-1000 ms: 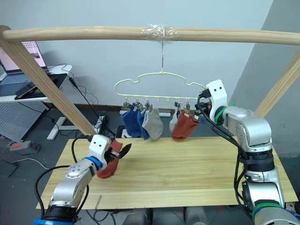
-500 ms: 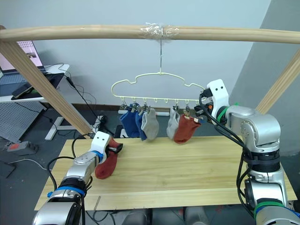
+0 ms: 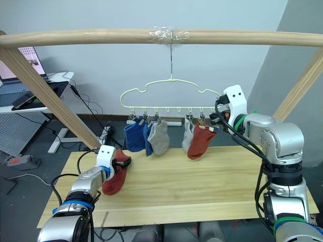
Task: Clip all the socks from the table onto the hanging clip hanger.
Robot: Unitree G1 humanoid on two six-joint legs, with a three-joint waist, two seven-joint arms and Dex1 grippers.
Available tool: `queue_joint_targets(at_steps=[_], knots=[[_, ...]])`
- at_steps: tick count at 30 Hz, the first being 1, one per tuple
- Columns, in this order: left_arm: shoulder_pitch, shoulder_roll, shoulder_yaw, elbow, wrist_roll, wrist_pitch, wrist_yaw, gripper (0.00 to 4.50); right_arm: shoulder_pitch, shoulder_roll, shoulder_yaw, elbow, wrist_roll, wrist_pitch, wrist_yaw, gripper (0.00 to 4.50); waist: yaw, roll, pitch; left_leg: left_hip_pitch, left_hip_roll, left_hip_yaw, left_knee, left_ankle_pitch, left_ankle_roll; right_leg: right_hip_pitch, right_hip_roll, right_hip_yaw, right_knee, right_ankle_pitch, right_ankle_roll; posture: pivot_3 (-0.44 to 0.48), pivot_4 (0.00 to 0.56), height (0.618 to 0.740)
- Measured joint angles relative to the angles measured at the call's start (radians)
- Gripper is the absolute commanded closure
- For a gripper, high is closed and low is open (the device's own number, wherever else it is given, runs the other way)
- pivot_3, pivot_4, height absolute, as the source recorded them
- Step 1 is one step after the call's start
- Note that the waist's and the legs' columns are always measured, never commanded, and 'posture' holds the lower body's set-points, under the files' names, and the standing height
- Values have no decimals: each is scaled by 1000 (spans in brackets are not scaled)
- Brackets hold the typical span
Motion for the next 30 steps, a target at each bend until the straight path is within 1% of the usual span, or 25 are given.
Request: queue_joint_targets(at_steps=[3, 7, 12, 15, 18, 19, 21, 24, 27, 30], knots=[[16, -1, 8, -11, -5, 3, -11, 2076, 0, 0, 0, 0, 2, 0, -2, 4500, 0, 3, -2, 0, 0, 0, 0, 0, 0, 0, 0, 0, 0, 0, 0, -137, 131, 740], [42, -5, 2, -48, -1, 2, -36, 3115, 0, 1, 0, 0, 2, 0, -6, 4500, 0, 4, -3, 1, 0, 0, 0, 0, 0, 0, 0, 0, 0, 0, 0, -130, 125, 740], [106, -46, -5, -153, -9, 14, -68, 4447, 0, 5, 0, 1, 2, -3, -9, 4500, 0, 5, -3, 0, 0, 1, 0, 0, 0, 0, -1, 1, 0, 0, 0, -135, 116, 740], [171, -73, -14, -270, -32, 62, -96, 4447, 0, 4, -1, 3, 2, -7, -11, 4500, -1, 5, -3, 0, 0, 1, 0, 0, 0, 0, -1, 1, 0, 0, 0, -136, 115, 740], [251, -88, -59, -410, -44, 111, -139, 4447, 0, 4, -4, 5, 3, -10, -14, 4500, -2, 5, -3, -1, 0, 1, 0, 0, 0, 0, -1, 1, -1, 1, -1, -137, 114, 740], [285, -95, -76, -467, -50, 128, -160, 4447, 0, 4, -11, 6, 3, -10, -17, 4500, -2, 5, -3, -1, 0, 1, 0, 0, 0, -1, -1, 1, -1, 2, -4, -137, 114, 740], [356, -104, -115, -589, -78, 150, -216, 4447, -1, 7, -29, 7, 4, -6, -23, 4500, -1, 4, -2, -2, 0, 1, 0, 0, 0, -1, -1, 1, -1, 3, -5, -140, 115, 740], [433, -110, -171, -823, -153, 180, -315, 4447, -6, 31, -73, 8, 16, 32, -37, 4500, 1, 3, -2, -4, 0, 0, 0, 0, 0, -2, -1, 0, -1, 3, -5, -139, 117, 740], [440, -109, -213, -1018, -222, 198, -382, 4447, -18, 46, -112, 8, 46, 94, -44, 4500, 0, 3, -2, -3, 0, 1, 0, 0, 0, -2, 0, 1, -1, 3, -5, -145, 116, 740], [431, -129, -249, -1118, -272, 211, -402, 4447, -37, 48, -167, 8, 70, 170, -48, 4500, 0, 3, -2, -3, 0, 1, 1, 0, 0, -2, 0, 1, -2, 3, -5, -155, 116, 740]])
